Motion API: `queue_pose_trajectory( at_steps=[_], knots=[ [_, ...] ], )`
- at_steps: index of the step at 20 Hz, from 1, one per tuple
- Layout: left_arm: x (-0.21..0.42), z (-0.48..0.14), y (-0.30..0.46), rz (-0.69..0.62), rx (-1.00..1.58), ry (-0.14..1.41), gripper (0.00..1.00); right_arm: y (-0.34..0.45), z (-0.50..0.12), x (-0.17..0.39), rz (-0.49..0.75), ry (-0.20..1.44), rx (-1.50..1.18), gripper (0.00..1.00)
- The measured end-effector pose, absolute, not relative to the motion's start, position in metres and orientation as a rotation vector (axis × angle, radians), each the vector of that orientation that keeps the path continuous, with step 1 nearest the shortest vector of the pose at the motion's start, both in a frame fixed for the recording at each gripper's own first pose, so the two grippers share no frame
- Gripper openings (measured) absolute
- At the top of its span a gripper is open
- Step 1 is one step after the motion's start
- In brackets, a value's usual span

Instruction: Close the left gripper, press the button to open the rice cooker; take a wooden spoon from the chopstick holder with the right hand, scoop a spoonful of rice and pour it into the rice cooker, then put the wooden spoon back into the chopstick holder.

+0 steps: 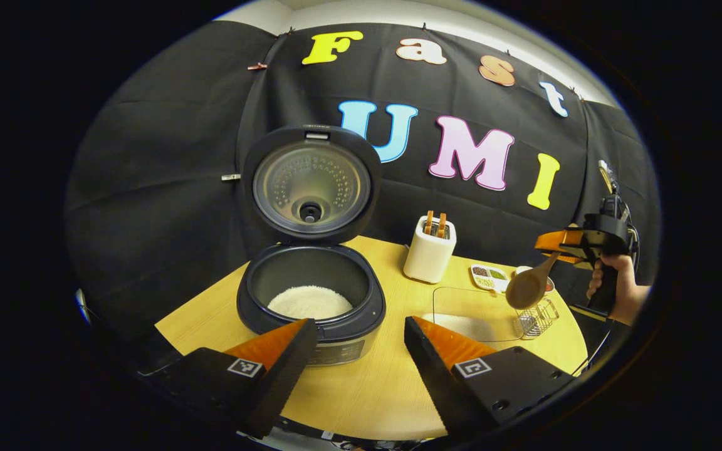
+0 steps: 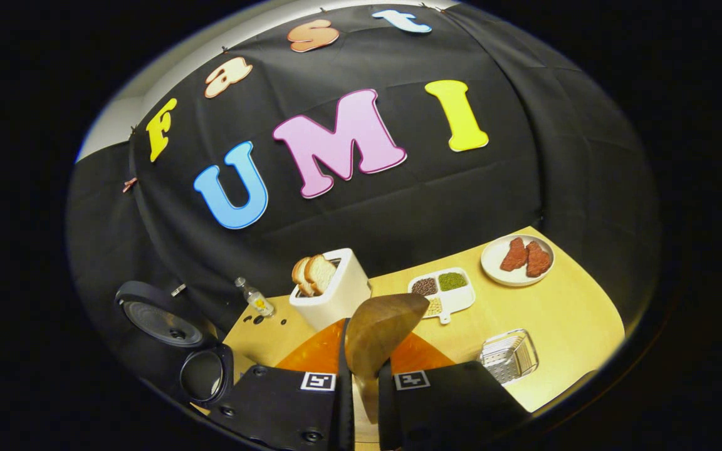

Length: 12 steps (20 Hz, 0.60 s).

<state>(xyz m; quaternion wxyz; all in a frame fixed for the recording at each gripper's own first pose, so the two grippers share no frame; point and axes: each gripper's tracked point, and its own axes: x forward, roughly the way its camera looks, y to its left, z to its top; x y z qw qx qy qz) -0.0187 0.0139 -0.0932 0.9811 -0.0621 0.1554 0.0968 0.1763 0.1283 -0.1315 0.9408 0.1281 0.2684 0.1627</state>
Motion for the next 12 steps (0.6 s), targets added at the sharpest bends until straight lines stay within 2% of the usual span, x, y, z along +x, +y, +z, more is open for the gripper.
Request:
queue_pose_trajectory(
  at_steps=[5,12],
  knots=[
    [-0.014,-0.109,0.019,0.169,-0.144,0.333,0.95,0.148,-0.195,0.162,0.321,0.646,0.200,0.19],
    [-0.016,-0.137,0.037,0.171,-0.191,0.363,0.95,0.166,-0.246,0.143,0.319,0.734,0.114,0.19]
  ],
)
